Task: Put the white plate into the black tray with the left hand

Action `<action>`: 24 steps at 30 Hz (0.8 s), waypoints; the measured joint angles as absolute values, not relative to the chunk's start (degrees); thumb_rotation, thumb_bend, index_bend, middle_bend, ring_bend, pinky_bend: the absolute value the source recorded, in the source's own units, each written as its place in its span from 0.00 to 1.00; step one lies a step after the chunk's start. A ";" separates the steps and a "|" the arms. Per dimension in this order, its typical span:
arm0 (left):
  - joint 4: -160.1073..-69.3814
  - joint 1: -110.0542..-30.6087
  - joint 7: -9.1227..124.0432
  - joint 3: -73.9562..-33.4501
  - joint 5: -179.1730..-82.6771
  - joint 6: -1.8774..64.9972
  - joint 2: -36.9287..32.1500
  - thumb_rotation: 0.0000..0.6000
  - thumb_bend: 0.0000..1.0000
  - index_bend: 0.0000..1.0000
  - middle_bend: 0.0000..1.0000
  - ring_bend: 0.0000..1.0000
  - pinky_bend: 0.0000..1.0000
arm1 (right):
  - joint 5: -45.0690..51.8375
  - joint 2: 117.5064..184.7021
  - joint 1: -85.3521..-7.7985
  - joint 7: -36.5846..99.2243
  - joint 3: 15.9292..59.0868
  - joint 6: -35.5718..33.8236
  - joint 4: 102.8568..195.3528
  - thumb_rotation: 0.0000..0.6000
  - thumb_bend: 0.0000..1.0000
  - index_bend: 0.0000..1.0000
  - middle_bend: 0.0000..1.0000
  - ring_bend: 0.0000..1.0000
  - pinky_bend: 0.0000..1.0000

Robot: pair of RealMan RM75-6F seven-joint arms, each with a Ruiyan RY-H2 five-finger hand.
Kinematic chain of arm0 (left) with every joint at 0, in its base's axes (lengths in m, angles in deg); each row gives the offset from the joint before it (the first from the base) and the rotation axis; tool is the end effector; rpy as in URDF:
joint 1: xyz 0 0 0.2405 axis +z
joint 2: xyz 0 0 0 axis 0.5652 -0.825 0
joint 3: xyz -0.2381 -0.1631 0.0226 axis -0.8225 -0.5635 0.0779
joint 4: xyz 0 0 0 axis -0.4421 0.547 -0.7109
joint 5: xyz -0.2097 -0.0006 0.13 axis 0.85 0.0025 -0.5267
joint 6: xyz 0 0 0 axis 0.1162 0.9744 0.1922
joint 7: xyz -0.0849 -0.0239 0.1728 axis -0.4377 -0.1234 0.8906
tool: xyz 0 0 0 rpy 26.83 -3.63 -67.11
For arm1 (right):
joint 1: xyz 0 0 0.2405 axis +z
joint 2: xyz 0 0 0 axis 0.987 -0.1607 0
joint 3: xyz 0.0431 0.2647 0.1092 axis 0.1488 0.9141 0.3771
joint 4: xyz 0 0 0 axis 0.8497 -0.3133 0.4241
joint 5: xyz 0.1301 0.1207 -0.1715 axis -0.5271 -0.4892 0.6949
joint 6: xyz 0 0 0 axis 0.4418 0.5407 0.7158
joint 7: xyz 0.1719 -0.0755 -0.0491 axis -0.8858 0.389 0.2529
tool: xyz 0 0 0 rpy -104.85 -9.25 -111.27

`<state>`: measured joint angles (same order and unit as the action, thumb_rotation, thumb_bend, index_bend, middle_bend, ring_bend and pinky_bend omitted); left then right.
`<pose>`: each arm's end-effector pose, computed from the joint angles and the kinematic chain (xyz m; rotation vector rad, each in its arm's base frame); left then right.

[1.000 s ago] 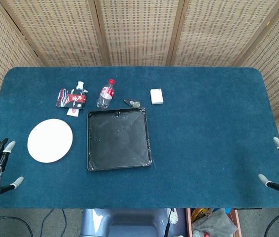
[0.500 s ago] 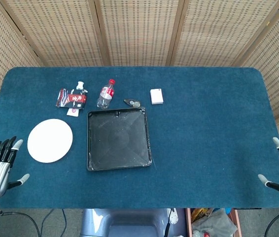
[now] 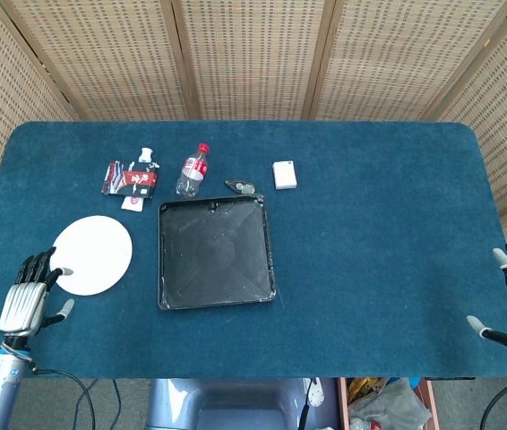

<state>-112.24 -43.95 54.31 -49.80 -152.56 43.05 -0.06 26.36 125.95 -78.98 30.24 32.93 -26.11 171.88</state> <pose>-0.3907 0.2747 0.0199 -1.4186 -1.0213 -0.8662 -0.3458 -0.2280 0.1903 1.2841 -0.8580 0.9645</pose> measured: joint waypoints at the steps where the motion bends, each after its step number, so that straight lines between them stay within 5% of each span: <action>1: -111.38 -44.21 54.18 -49.94 -152.18 42.52 0.56 1.00 0.32 0.35 0.00 0.00 0.00 | 26.37 125.93 -78.98 30.14 32.91 -26.09 171.88 1.00 0.00 0.00 0.00 0.00 0.00; 24: -96.97 -47.19 51.22 -51.44 -147.60 37.46 11.90 1.00 0.32 0.36 0.00 0.00 0.00 | 25.51 125.19 -78.75 27.88 33.21 -25.19 171.72 1.00 0.00 0.00 0.00 0.00 0.00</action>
